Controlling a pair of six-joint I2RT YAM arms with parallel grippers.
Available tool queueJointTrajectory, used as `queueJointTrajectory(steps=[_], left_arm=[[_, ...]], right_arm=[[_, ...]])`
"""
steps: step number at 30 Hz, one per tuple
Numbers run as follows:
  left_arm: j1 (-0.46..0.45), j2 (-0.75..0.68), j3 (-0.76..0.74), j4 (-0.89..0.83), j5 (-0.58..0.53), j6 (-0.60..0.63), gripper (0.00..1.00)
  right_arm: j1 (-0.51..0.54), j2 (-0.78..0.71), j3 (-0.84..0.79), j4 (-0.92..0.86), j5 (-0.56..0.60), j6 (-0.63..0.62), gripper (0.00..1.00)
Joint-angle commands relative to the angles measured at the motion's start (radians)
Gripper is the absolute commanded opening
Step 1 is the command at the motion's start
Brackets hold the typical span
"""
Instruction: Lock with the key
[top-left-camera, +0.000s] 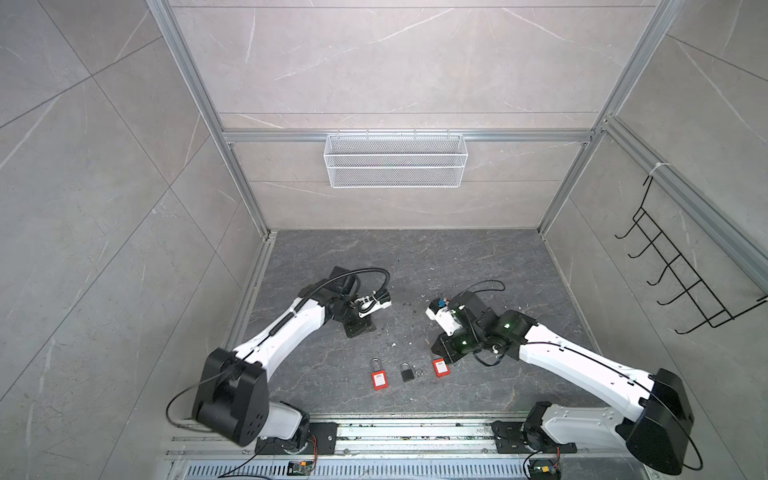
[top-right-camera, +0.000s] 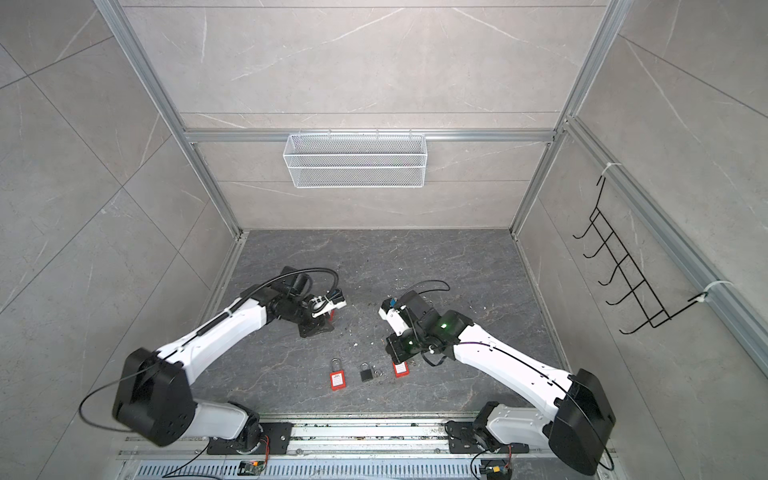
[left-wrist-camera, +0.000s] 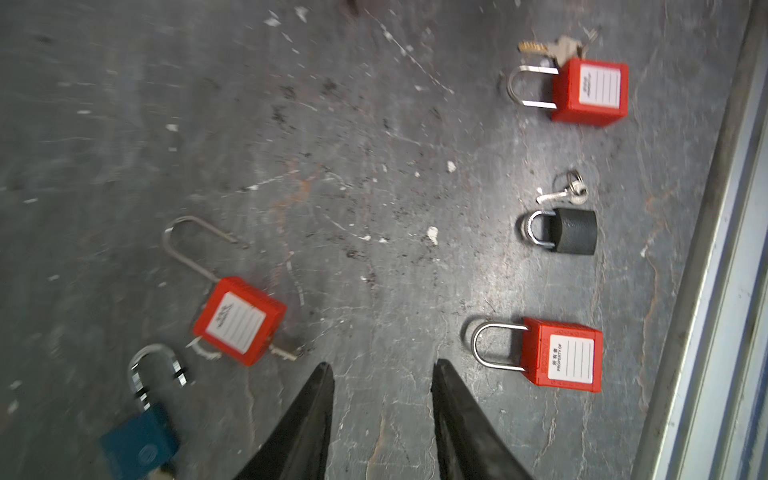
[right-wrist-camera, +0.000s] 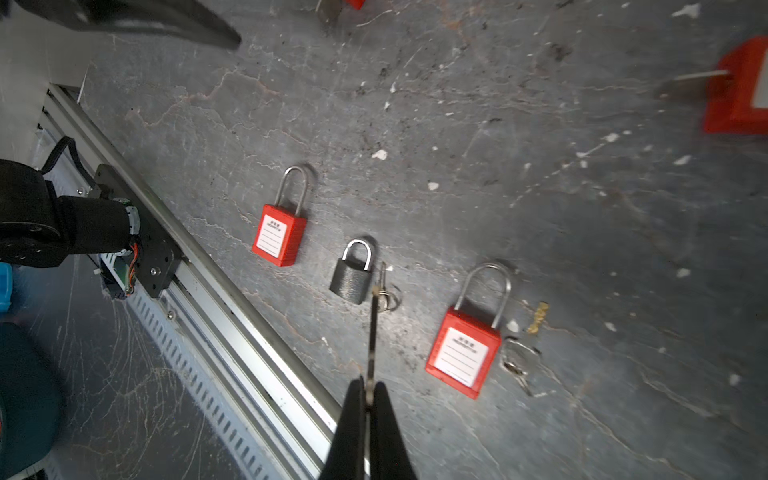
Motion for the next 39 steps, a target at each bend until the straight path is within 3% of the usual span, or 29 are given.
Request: queueJointTrajectory(steps=[1,8,14,32,39], left_arm=[[0.044,-0.136,-0.081,0.126,-0.013,-0.204,0.42],[0.127,-0.414,-0.306,0.329,-0.113,-0.527,0.52],[0.145,-0.469,-0.393,0.398,-0.148,-0.621,0.53],[0.149,-0.467,-0.375,0.342,-0.145,-0.609,0.54],[0.149,-0.449,-0.373,0.336,-0.140,-0.604,0.54]], right_arm=[[0.051,0.101,0.079,-0.007,0.020,0.168,0.00],[0.127,0.329,0.194,0.003,-0.006,0.282,0.00],[0.144,0.455,0.244,-0.004,-0.029,0.297,0.00],[0.171,0.679,0.381,-0.087,-0.072,0.281,0.00],[0.173,0.699,0.408,-0.109,-0.067,0.265,0.10]])
